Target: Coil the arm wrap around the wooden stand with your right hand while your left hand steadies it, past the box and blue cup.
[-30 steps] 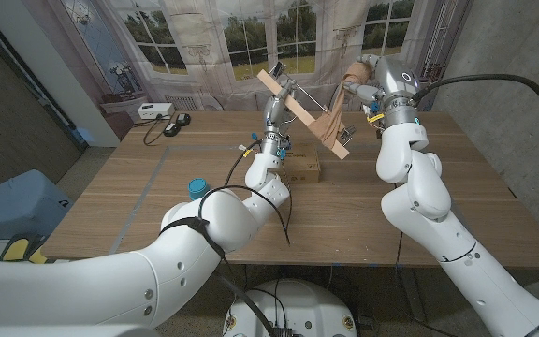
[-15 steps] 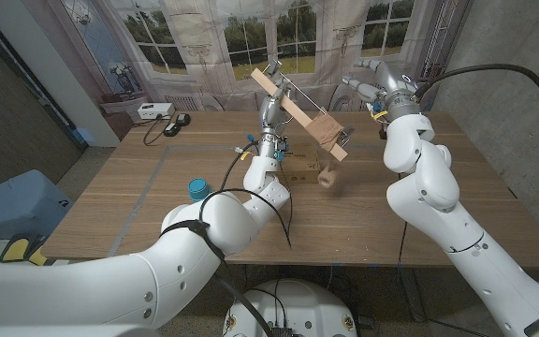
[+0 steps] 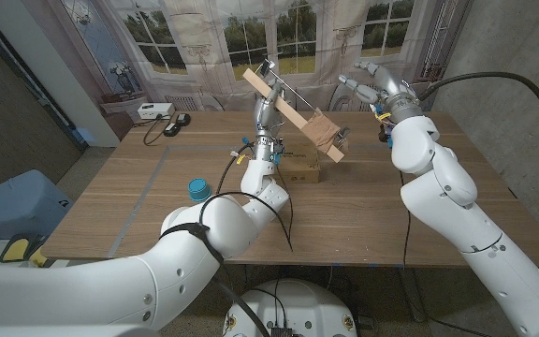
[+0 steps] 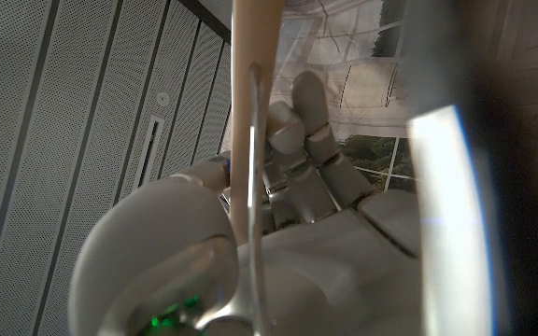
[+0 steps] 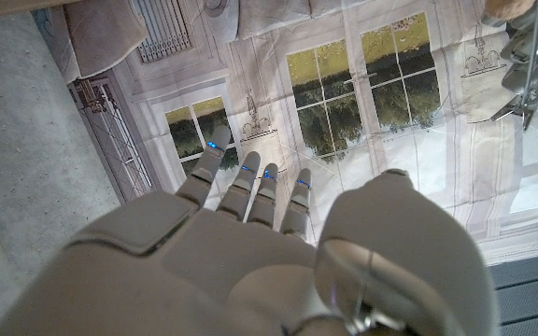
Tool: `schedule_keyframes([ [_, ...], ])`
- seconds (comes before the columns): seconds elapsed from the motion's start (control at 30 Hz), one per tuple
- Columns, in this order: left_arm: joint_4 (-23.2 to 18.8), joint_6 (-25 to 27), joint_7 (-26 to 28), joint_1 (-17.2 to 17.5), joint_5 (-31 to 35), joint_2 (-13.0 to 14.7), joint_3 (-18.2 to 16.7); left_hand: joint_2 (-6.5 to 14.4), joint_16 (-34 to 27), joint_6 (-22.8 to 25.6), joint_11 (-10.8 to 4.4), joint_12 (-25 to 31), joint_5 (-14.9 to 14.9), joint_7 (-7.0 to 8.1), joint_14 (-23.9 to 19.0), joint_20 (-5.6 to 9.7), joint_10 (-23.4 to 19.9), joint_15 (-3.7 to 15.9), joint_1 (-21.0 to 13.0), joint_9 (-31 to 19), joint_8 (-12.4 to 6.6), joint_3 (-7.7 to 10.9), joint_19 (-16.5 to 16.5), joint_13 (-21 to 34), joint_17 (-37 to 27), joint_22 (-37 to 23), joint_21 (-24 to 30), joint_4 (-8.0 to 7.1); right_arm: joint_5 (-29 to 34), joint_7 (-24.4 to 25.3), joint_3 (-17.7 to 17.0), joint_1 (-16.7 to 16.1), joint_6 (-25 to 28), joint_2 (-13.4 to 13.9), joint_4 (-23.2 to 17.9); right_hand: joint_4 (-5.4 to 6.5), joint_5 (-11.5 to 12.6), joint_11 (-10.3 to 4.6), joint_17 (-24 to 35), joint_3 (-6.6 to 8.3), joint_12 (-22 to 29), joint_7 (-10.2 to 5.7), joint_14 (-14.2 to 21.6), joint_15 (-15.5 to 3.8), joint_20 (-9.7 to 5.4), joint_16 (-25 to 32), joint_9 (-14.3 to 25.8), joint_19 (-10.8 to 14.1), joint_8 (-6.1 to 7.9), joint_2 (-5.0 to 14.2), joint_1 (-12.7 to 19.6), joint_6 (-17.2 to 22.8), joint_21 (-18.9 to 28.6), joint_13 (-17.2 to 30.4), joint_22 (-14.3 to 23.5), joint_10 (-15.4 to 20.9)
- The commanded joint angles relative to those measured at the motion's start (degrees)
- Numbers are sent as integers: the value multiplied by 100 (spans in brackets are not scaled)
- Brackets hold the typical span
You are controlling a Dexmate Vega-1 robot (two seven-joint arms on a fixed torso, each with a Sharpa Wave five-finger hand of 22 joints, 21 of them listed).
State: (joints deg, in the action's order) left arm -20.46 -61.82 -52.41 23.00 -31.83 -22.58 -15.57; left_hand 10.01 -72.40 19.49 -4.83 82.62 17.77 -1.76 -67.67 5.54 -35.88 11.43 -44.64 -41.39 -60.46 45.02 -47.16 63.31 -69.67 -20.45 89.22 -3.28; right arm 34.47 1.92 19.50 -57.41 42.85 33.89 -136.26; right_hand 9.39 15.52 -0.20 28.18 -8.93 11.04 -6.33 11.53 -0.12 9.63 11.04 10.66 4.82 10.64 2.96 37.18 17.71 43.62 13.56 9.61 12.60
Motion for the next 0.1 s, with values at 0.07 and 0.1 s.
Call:
schedule_keyframes([
  [0.07,-31,-282,-379,100,-589,65,129,92,37,-18,-94,698,-1,23,-10,567,-72,39,-2,-17,-50,461,5,764,-19,-10,8,-457,-408,1144,147,-228,-432,264,-56,-214,61,-12,-102,124,66,48,99,-59,-46,88,0,220,81,196,240,178,-35,-29,21,150],
  [0.1,-29,-264,-426,92,-647,68,125,92,37,-19,-112,699,-1,24,-10,570,-73,39,-2,-16,-52,461,0,764,-19,5,0,-458,-421,1185,151,-252,-441,274,-94,-233,59,-29,-120,140,78,44,126,-72,-63,99,0,247,90,218,270,211,-41,-33,23,178],
])
